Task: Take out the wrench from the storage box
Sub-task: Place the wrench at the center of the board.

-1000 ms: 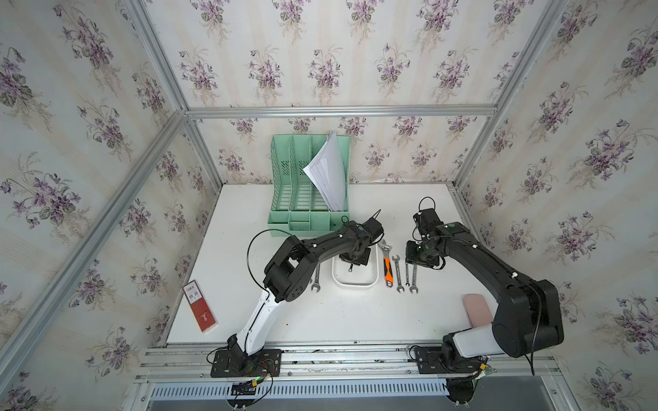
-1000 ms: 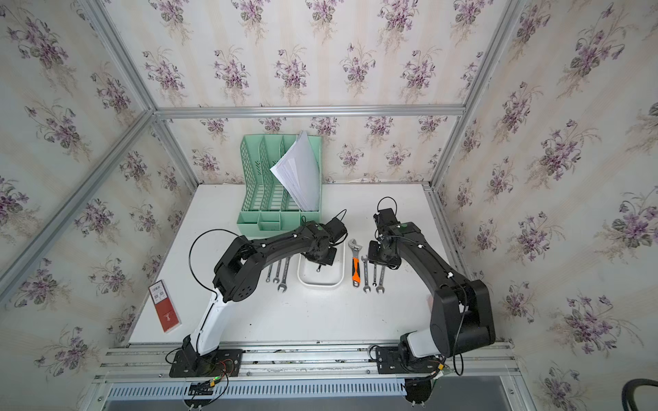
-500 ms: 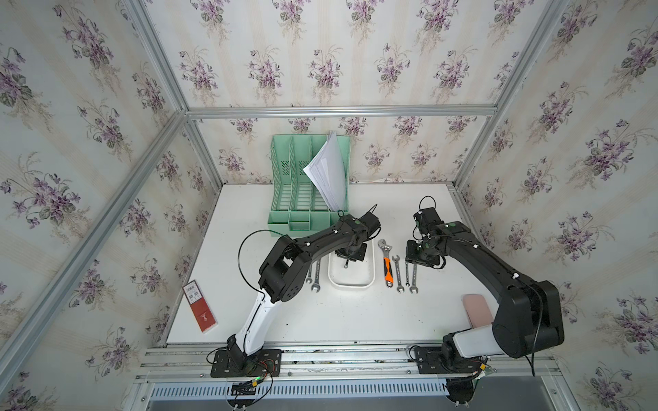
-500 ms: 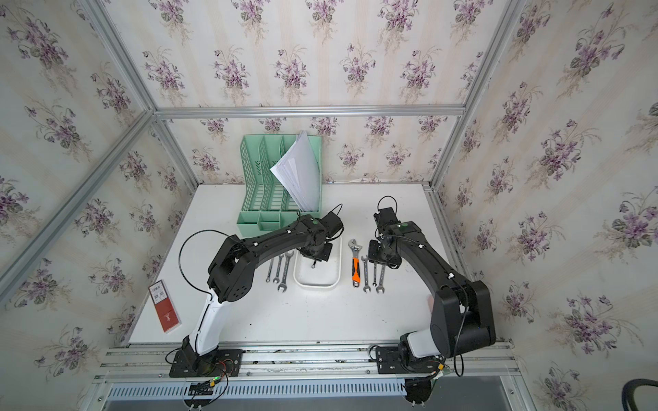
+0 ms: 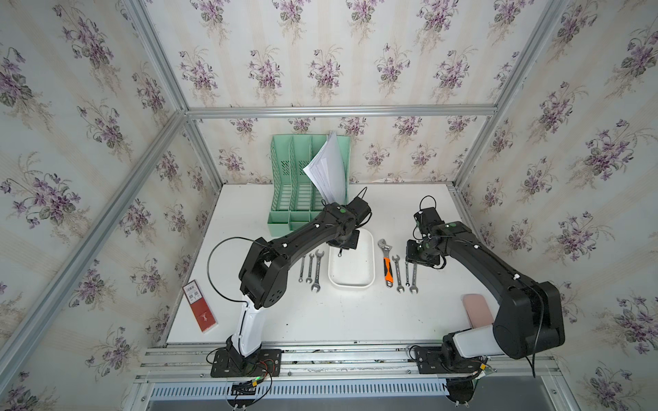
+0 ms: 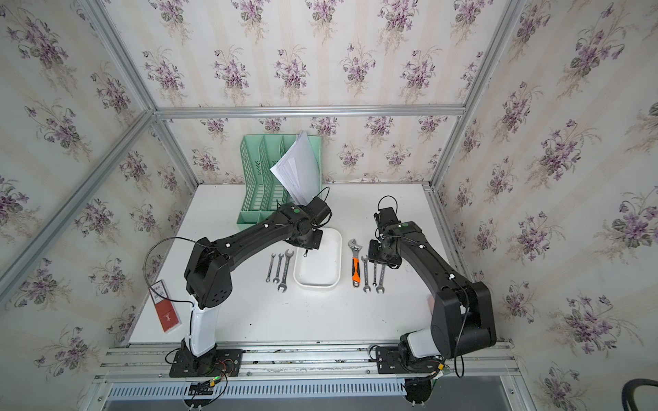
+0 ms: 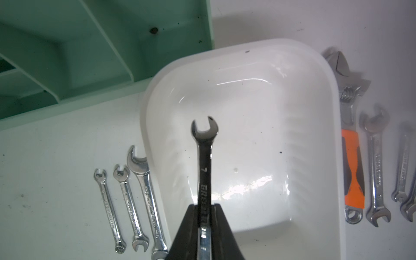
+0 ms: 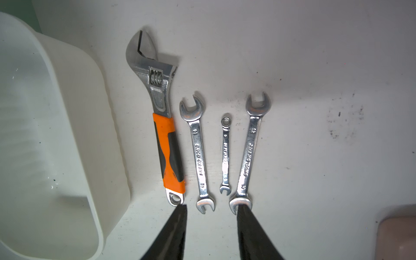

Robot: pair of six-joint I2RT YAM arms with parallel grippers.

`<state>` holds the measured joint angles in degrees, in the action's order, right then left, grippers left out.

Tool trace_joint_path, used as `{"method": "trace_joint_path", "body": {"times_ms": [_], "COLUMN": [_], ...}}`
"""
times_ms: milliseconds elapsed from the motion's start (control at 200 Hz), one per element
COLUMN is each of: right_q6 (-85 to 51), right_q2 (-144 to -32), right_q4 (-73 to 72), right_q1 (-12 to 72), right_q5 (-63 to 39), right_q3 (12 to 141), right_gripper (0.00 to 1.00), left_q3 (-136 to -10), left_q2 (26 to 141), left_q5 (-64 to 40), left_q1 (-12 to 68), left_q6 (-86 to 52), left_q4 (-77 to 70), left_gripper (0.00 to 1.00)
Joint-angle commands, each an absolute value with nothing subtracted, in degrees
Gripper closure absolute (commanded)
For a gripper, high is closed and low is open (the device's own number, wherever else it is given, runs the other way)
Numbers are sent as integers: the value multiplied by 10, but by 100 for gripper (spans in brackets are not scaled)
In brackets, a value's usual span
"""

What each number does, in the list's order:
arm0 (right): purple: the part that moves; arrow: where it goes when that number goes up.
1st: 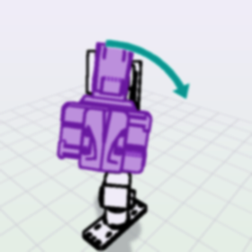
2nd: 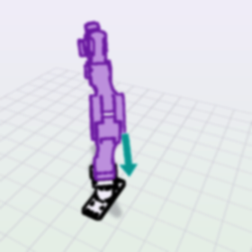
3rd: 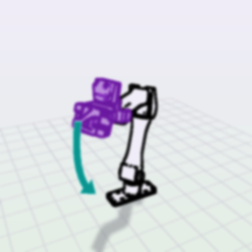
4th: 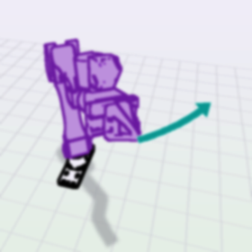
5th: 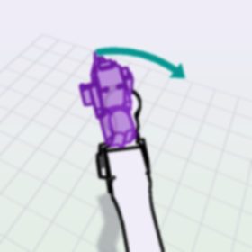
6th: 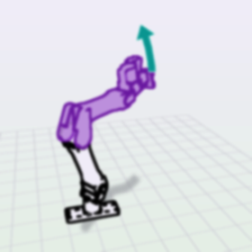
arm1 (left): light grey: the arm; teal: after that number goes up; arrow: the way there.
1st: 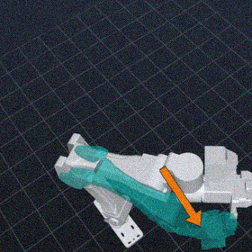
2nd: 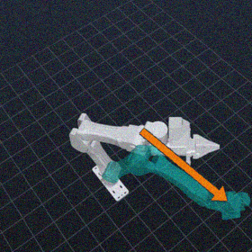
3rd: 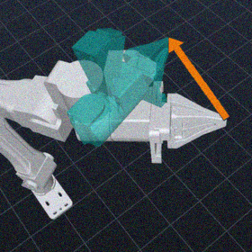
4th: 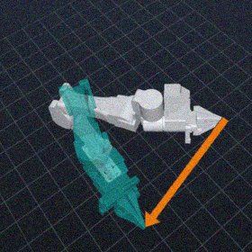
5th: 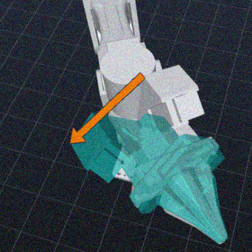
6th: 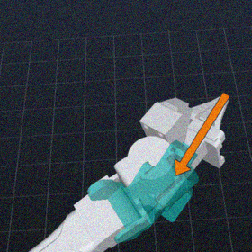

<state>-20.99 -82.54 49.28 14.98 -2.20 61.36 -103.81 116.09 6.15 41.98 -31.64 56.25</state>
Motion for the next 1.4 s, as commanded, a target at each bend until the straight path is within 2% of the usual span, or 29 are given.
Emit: {"method": "trace_joint_path", "body": {"times_ms": [0, 305, 634, 1049, 1394], "right_q6": [-210, -211, -211, -212, -212], "right_q2": [-826, -827, -827, -827, -827], "right_q4": [494, 493, 500, 503, 489], "right_q1": [150, 149, 149, 150, 150], "right_q5": [-25, -28, -26, -27, -26], "right_q3": [614, 616, 624, 629, 631], "right_gripper": [58, 58, 58, 58, 58], "left_q3": [-1016, -904, -775, -658, -623], "left_q2": [1128, 1043, 1001, 1007, 1038], "left_q5": [77, 81, 66, 40, 34], "left_q1": [404, 343, 282, 248, 244], "left_q6": [-308, -273, -272, -251, -272], "left_q4": [577, 540, 485, 404, 373], "left_gripper": [83, 83, 84, 84, 84]}}
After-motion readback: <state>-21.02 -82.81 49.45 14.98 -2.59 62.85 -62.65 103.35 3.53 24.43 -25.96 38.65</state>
